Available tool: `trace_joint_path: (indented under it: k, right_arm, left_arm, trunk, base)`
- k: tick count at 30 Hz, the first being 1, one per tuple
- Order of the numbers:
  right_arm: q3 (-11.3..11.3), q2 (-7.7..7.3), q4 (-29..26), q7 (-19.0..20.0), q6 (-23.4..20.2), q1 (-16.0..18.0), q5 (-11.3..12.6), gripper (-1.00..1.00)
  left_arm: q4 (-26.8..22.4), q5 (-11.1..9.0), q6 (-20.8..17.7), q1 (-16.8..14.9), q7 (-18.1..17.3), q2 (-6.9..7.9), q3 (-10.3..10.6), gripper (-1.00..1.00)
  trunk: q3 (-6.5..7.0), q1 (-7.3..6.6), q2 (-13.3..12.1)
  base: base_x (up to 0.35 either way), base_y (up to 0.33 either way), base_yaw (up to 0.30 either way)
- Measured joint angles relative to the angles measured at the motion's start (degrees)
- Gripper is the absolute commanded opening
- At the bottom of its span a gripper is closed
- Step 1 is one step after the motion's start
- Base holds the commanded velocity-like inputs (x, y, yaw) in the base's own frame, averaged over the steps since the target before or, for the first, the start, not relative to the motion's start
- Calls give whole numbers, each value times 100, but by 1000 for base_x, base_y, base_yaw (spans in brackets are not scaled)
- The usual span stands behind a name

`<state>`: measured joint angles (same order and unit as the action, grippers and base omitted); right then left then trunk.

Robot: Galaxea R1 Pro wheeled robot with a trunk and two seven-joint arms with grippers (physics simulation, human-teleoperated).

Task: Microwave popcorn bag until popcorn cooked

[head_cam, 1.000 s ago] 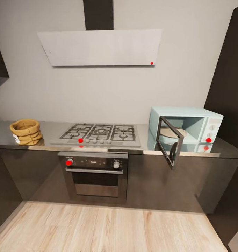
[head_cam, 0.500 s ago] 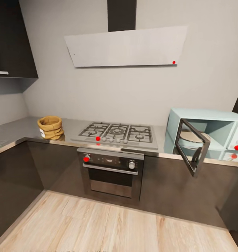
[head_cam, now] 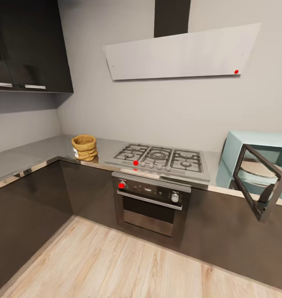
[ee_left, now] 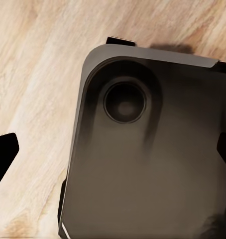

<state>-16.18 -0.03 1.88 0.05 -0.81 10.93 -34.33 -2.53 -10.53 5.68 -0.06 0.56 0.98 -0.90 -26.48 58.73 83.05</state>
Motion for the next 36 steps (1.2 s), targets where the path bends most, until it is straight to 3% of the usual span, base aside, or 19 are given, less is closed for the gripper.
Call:
trace_joint_path:
  k: [2,5,7,10,11,20,36]
  right_arm:
    - [-9,219,2,-8,-78,0,11,100]
    - [-29,290,1,-12,-89,3,60,100]
    - [-37,277,-2,-12,-83,4,400,100]
    - [-28,164,-7,-13,-59,1,1433,100]
    - [-15,157,-7,-13,-49,2,1567,100]
    - [13,206,-12,-13,85,1,1592,100]
    - [17,147,-17,-13,228,0,1588,100]
  left_arm:
    - [0,-2,0,0,0,6,-1,100]
    - [-6,2,0,-2,0,2,-1,100]
    - [-8,4,1,-2,0,1,-2,100]
    - [-1,13,0,-1,0,0,2,100]
    - [3,11,0,-1,0,0,4,100]
    - [4,5,0,-1,0,0,-2,100]
    - [41,-12,-80,-2,-9,9,6,100]
  trunk:
    - [0,0,0]
    - [0,0,0]
    - [0,0,0]
    - [0,0,0]
    - [0,0,0]
    - [4,0,0]
    - [4,-3,0]
  base:
    - [0,0,300]
    - [0,0,300]
    - [0,0,300]
    - [0,0,300]
    - [0,0,299]
    - [13,20,243]
    - [192,292,5]
